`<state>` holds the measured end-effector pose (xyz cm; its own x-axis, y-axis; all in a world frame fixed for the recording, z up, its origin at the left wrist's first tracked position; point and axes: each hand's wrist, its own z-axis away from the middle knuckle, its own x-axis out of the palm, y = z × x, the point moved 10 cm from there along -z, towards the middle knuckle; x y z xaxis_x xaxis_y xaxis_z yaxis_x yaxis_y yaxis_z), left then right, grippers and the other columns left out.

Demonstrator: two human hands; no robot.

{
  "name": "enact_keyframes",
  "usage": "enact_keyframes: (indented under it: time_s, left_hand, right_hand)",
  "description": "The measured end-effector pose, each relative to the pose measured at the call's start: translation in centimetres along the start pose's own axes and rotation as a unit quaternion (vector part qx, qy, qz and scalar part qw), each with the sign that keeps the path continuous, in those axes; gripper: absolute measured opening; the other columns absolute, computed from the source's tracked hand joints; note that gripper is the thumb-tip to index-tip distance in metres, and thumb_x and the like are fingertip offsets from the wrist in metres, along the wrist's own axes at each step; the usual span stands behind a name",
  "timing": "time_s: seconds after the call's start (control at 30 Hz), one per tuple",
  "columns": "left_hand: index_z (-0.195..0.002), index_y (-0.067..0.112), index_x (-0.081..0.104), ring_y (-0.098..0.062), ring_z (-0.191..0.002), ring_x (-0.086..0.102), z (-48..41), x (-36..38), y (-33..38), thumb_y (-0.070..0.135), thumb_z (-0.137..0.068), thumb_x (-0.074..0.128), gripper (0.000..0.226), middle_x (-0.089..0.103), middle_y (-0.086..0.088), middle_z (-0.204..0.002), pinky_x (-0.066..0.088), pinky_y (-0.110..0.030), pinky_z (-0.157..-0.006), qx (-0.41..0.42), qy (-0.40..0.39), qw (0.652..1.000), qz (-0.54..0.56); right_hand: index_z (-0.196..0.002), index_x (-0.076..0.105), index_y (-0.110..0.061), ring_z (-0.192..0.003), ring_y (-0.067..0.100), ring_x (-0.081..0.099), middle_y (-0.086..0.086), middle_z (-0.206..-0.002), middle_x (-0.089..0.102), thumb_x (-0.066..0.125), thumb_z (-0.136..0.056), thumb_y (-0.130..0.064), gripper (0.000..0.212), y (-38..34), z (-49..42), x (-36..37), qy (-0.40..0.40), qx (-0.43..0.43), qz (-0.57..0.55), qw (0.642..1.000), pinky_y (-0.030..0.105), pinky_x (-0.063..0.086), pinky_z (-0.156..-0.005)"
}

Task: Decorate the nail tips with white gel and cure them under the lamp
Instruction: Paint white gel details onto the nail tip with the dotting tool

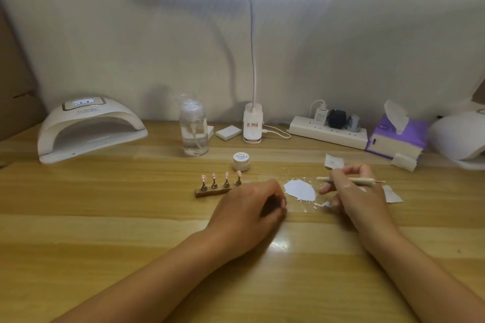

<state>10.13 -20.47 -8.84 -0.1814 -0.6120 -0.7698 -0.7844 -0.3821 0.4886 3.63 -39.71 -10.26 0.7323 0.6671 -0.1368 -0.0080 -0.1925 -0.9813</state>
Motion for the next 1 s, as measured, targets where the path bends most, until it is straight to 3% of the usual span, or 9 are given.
enact_keyframes:
  time_s: [0.13,0.3,0.37,0.47,0.53,0.63,0.77,0.87,1.0]
  left_hand:
    - [-0.084,0.039,0.052,-0.002,-0.092,0.064,-0.1,-0.1,-0.2,0.028,-0.089,0.063,0.016,0.07,0.018,-0.096,0.052,-0.036,-0.081,-0.001,0.009,1.0,0.005]
    - [-0.085,0.037,0.056,-0.002,-0.091,0.064,-0.1,-0.3,-0.2,0.029,-0.088,0.064,0.012,0.071,0.019,-0.094,0.053,-0.036,-0.08,0.001,0.018,1.0,0.005]
    - [-0.085,0.037,0.056,-0.001,-0.09,0.064,-0.1,-0.3,-0.3,0.029,-0.088,0.065,0.012,0.071,0.019,-0.094,0.053,-0.035,-0.079,0.002,0.02,1.0,0.006]
    - [-0.085,0.036,0.056,-0.001,-0.091,0.064,-0.1,-0.3,-0.3,0.028,-0.088,0.065,0.013,0.071,0.018,-0.094,0.053,-0.036,-0.08,0.003,0.02,1.0,0.01]
    - [-0.085,0.036,0.057,-0.002,-0.091,0.064,-0.1,-0.3,-0.3,0.029,-0.088,0.065,0.011,0.071,0.018,-0.095,0.053,-0.036,-0.08,0.004,0.02,1.0,0.009]
    - [-0.085,0.035,0.057,-0.002,-0.092,0.064,-0.2,-0.2,-0.4,0.029,-0.089,0.065,0.011,0.071,0.018,-0.095,0.052,-0.036,-0.081,0.002,0.019,1.0,0.008]
    - [-0.087,0.033,0.059,-0.003,-0.091,0.064,-0.2,-0.2,-0.6,0.029,-0.088,0.066,0.008,0.072,0.017,-0.095,0.052,-0.035,-0.081,-0.002,0.021,1.0,0.012]
    - [-0.086,0.034,0.061,-0.001,-0.091,0.065,-0.2,-0.2,-0.8,0.028,-0.088,0.067,0.009,0.072,0.018,-0.094,0.053,-0.034,-0.082,-0.007,0.022,0.999,0.036]
    - [-0.089,0.031,0.064,0.0,-0.09,0.066,-0.3,-0.2,-1.3,0.026,-0.087,0.068,0.007,0.072,0.017,-0.092,0.055,-0.032,-0.081,-0.017,0.025,0.997,0.076]
  right_hand:
    - [-0.073,0.054,-0.013,-0.047,0.006,0.058,0.005,-0.064,0.073,0.065,-0.084,-0.015,0.015,0.2,0.0,0.7,-0.031,-0.006,0.049,0.998,0.023,0.042,-0.051]
    - [-0.08,0.056,-0.008,-0.051,0.001,0.059,0.001,-0.067,0.075,0.067,-0.087,-0.023,0.02,0.0,0.4,2.0,-0.089,-0.011,0.106,0.99,0.029,0.043,-0.061]
    - [-0.077,0.054,-0.009,-0.053,0.008,0.054,0.003,-0.065,0.074,0.065,-0.083,-0.017,0.015,0.2,0.2,1.8,-0.091,0.003,0.098,0.991,0.03,0.041,-0.06]
    - [-0.077,0.055,-0.012,-0.06,0.009,0.062,-0.001,-0.066,0.074,0.066,-0.086,-0.021,0.017,0.0,0.2,1.1,-0.052,-0.014,0.097,0.994,0.032,0.045,-0.065]
    - [-0.079,0.055,-0.012,-0.063,0.006,0.062,-0.004,-0.067,0.075,0.066,-0.089,-0.027,0.021,0.0,0.4,1.7,-0.076,-0.02,0.121,0.99,0.033,0.044,-0.066]
    - [-0.071,0.053,-0.013,-0.065,0.015,0.055,0.001,-0.065,0.074,0.064,-0.083,-0.019,0.017,0.3,0.3,1.7,-0.081,0.003,0.098,0.992,0.033,0.041,-0.067]
    - [-0.078,0.055,-0.013,-0.06,0.002,0.061,-0.004,-0.067,0.075,0.066,-0.088,-0.027,0.021,0.0,0.4,1.8,-0.077,-0.017,0.12,0.99,0.031,0.041,-0.064]
    - [-0.075,0.055,-0.012,-0.062,0.012,0.057,-0.001,-0.067,0.074,0.065,-0.086,-0.022,0.018,0.3,0.3,2.0,-0.089,0.001,0.11,0.99,0.031,0.042,-0.066]
    - [-0.081,0.056,-0.009,-0.055,0.001,0.06,-0.002,-0.067,0.075,0.066,-0.087,-0.024,0.019,0.1,0.3,1.9,-0.082,-0.01,0.107,0.991,0.03,0.042,-0.064]
